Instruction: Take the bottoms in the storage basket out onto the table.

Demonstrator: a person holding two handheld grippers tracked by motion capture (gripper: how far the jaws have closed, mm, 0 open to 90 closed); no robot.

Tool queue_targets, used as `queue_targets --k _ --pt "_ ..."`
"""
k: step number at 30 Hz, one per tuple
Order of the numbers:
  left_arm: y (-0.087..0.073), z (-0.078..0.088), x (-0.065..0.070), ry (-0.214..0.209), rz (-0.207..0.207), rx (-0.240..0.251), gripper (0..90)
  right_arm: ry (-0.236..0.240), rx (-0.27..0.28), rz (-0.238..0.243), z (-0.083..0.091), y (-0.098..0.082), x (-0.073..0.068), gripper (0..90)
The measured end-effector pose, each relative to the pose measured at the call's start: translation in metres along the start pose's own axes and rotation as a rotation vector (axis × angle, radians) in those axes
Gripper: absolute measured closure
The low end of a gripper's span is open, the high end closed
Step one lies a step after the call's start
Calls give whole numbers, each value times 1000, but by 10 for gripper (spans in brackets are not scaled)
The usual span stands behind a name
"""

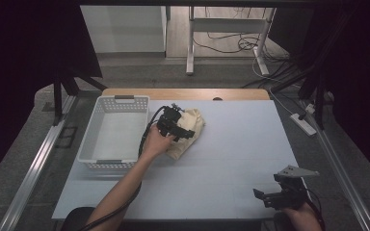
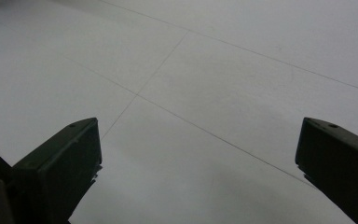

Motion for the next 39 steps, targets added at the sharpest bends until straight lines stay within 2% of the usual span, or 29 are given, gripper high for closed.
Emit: queue_targets --k 7,15,19,21,24,26,27,30,31,35,37,39 --pt "0 2 4 3 -13 6 60 2 -2 2 0 0 0 6" --pt "-14 -8 7 19 -50 -34 66 22 -26 -13 -3 -2 0 6" --pt "-25 -17 7 62 -110 -67 68 32 -48 -19 -5 -4 0 6" --pt "-29 -21 8 98 -152 -77 65 32 -67 -16 -7 -5 0 6" --pt "-33 -24 9 153 -224 -89 57 21 -118 5 -11 -8 -2 6" --pt "-33 -24 10 166 -239 -88 55 6 -154 27 -14 -11 -3 6" --pt "-33 -24 10 163 -235 -87 55 -2 -173 47 -15 -12 -4 6" --pt "-30 -21 11 100 -166 -62 49 -3 -186 79 -16 -13 -7 27" --pt "-29 -19 11 78 -144 -57 48 -3 -177 76 -15 -12 -6 50" --pt "-24 -13 10 16 -83 -34 45 7 -144 41 -13 -10 -5 44" --pt "-22 -8 9 -28 -44 -22 46 17 -126 35 -11 -9 -5 44" --pt "-19 -3 8 -53 -19 -10 46 25 -115 38 -11 -8 -5 43"
Point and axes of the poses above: each handheld gripper's, and its own axes: z roughly backward along the jaws, y roughly out of its top, x roughly to its right, the point moved 10 cm from there along -z, roughly forward along the jaws, and after that the axes turned 15 degrees about y, right-handed, at the moved point
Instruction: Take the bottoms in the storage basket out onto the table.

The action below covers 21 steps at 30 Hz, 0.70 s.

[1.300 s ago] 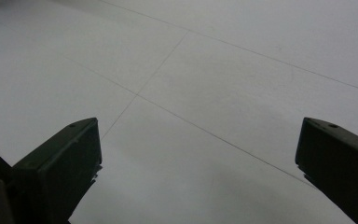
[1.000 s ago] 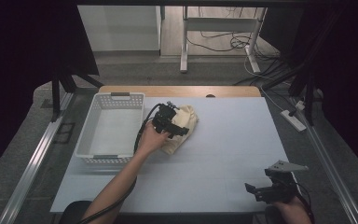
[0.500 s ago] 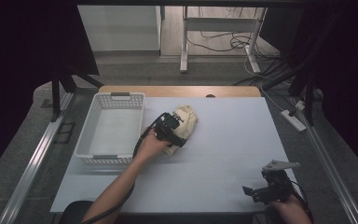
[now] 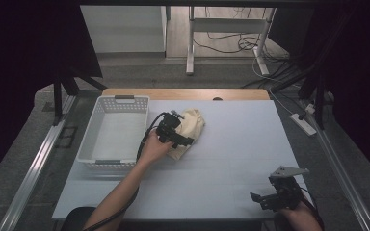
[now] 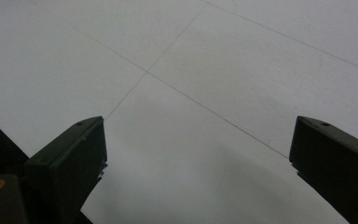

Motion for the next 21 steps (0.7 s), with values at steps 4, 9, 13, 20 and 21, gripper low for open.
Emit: queue_targets --k 4,9,13,20,21 --pt "5 11 1 -21 11 24 45 -1 0 0 0 0 0 36" --pt "9 20 2 -33 12 45 42 -4 0 7 1 0 -1 31" --pt "11 26 2 -45 14 56 40 -3 10 2 1 1 0 27" --pt "14 34 9 -60 -1 72 36 -3 21 -4 3 1 0 23" --pt "15 35 10 -63 -5 74 35 -2 20 -4 3 1 0 22"
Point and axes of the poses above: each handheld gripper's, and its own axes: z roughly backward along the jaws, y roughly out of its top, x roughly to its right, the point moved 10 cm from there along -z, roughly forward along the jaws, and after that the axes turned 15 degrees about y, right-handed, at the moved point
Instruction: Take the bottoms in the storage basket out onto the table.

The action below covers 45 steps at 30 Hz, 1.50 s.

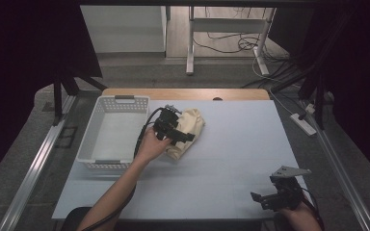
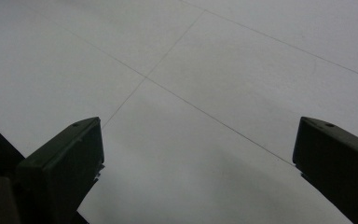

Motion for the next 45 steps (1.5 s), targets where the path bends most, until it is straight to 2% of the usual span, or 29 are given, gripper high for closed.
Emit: queue_targets --k 6,16,24,33,45 --pt "1 3 8 -12 -26 8 27 5 13 -3 1 1 0 22" --pt "0 12 20 -60 -31 43 13 14 47 -14 4 3 1 22" --pt "-5 20 23 -79 -41 55 2 17 59 -18 5 3 0 22" --pt "-9 28 23 -99 -26 81 0 17 69 -21 6 4 1 22" --pt "-17 36 24 -136 -46 82 0 15 62 -19 5 4 1 23"
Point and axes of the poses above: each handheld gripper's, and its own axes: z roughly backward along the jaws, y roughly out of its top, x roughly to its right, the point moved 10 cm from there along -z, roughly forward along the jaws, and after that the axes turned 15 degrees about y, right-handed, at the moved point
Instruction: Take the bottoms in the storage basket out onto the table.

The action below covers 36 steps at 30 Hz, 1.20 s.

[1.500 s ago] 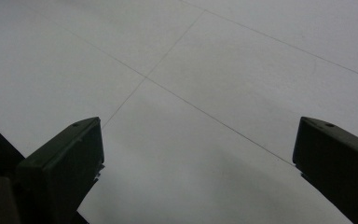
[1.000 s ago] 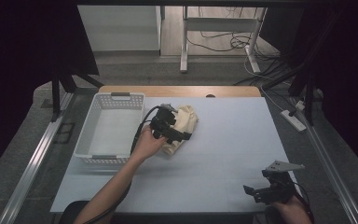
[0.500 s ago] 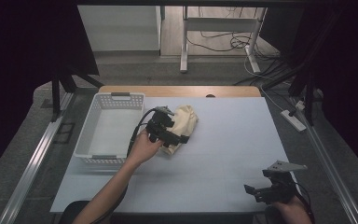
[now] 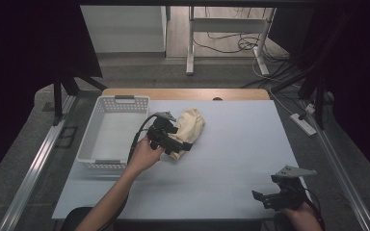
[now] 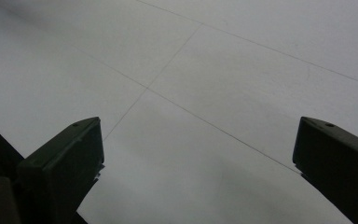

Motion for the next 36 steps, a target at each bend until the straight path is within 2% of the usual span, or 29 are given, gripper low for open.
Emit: queue_targets --k 12,15,36 --pt "-6 9 6 -7 -3 19 0 1 4 4 0 0 -1 22" --pt "-8 12 6 3 -3 24 0 1 5 3 0 0 -1 23" --pt "-28 34 -1 40 44 43 0 -5 5 7 0 0 -1 23"
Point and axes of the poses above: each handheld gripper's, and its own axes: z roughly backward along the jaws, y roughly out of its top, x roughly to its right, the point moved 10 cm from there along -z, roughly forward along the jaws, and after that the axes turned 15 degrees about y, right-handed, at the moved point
